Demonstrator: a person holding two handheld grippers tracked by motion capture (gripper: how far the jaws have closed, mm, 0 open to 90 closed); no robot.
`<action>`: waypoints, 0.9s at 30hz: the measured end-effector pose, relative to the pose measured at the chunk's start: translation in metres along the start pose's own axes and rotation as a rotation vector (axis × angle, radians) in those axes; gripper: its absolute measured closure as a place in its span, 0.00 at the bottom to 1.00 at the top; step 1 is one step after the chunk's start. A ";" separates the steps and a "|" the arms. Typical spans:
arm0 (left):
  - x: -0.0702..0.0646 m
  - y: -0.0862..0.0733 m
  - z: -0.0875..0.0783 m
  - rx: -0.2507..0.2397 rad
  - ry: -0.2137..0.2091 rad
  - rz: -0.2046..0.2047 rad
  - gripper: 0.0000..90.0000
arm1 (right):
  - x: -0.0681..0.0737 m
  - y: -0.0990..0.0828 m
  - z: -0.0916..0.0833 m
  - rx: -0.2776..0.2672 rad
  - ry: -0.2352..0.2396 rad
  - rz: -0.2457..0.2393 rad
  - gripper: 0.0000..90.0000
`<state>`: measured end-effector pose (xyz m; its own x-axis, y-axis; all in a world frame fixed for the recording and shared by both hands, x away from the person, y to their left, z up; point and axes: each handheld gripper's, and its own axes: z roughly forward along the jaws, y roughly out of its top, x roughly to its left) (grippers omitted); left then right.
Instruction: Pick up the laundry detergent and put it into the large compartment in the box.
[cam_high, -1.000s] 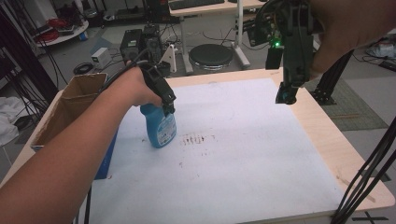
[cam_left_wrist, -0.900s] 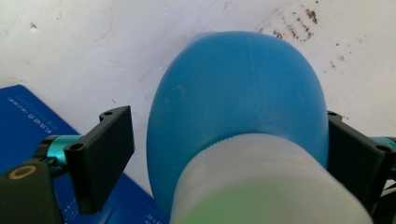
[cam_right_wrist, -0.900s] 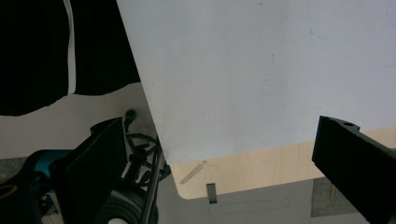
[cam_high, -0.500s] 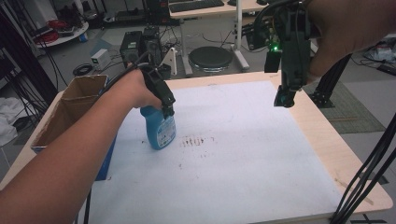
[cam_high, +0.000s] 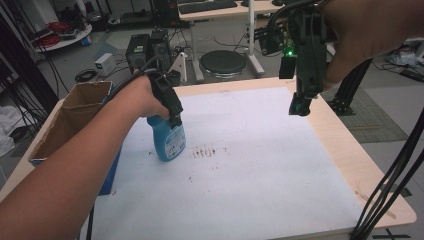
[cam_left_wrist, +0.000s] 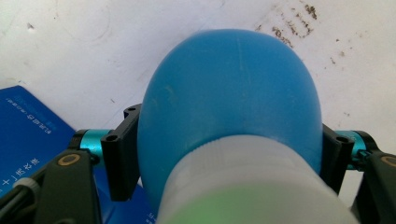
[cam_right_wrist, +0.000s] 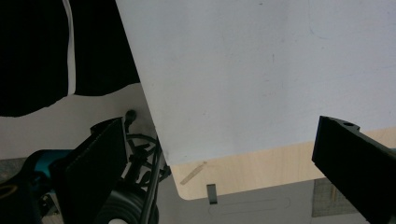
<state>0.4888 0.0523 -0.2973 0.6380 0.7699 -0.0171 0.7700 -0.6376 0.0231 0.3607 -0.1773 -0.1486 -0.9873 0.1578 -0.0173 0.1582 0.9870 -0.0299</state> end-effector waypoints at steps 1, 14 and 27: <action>0.000 0.000 0.000 0.000 0.000 0.001 0.31 | 0.000 0.000 0.000 0.002 0.002 0.002 0.03; -0.004 0.000 -0.001 0.015 0.038 -0.004 0.43 | 0.000 0.001 0.000 0.000 0.003 0.000 0.03; 0.004 -0.014 -0.029 -0.027 -0.004 0.004 0.43 | 0.000 0.007 0.002 0.012 0.005 -0.012 0.03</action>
<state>0.4800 0.0653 -0.2690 0.6410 0.7673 -0.0207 0.7671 -0.6396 0.0499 0.3614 -0.1709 -0.1512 -0.9892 0.1462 -0.0118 0.1465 0.9883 -0.0420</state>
